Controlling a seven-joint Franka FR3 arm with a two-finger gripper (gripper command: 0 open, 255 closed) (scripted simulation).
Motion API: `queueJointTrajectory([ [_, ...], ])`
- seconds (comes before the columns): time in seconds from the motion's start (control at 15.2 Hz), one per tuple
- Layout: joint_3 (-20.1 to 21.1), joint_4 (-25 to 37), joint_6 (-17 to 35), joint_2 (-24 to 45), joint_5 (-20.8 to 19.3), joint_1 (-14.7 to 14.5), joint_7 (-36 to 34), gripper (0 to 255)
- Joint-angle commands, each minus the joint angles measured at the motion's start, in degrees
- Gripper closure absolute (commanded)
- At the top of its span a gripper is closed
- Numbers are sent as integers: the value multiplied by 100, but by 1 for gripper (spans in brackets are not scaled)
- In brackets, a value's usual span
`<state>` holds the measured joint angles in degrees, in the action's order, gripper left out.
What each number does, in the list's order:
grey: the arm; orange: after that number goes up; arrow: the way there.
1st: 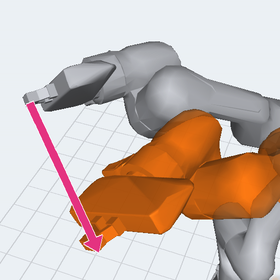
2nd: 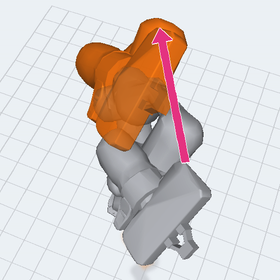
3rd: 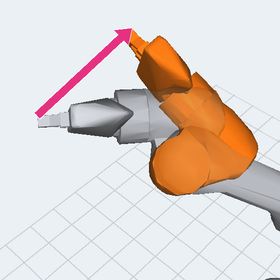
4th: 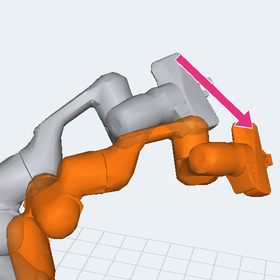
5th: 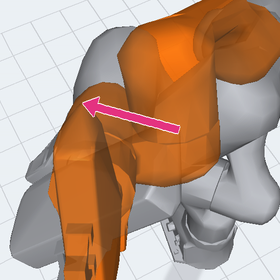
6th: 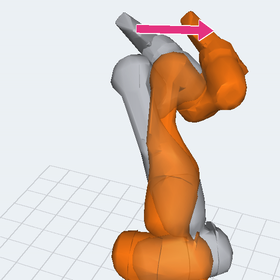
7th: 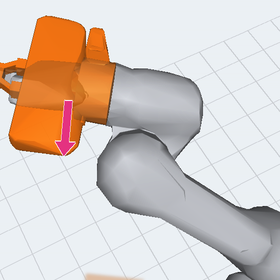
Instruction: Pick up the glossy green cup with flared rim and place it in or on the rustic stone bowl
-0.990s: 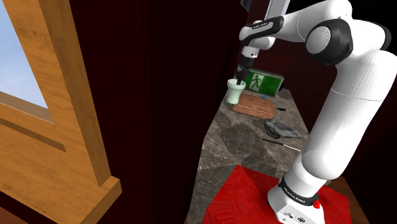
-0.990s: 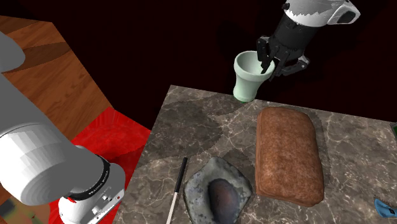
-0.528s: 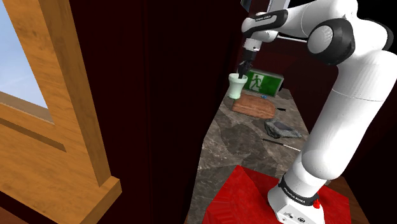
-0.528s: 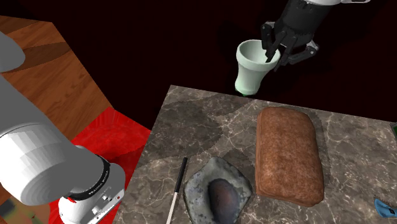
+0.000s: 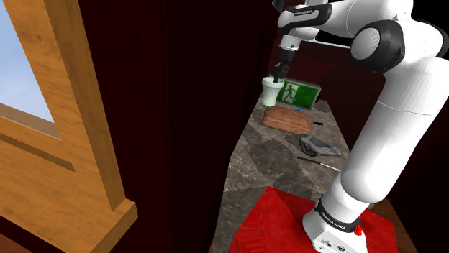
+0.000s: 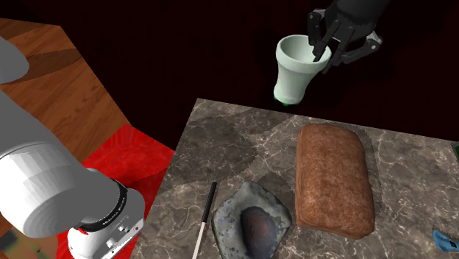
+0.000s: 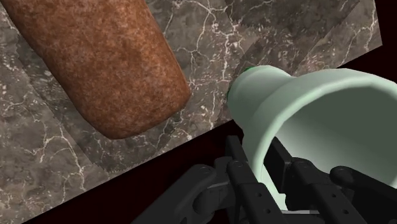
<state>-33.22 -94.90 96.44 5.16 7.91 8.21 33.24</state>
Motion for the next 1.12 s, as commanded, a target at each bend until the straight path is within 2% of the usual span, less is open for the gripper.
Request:
queueJointTrajectory([
  [0.0, -67, -286, -24, -364, -203, 32, 74, 255],
  [0.53, -320, -1083, -196, -1509, -906, 344, 489, 255],
  [1.06, -627, -1407, -562, -2354, -1512, 781, 1085, 255],
])
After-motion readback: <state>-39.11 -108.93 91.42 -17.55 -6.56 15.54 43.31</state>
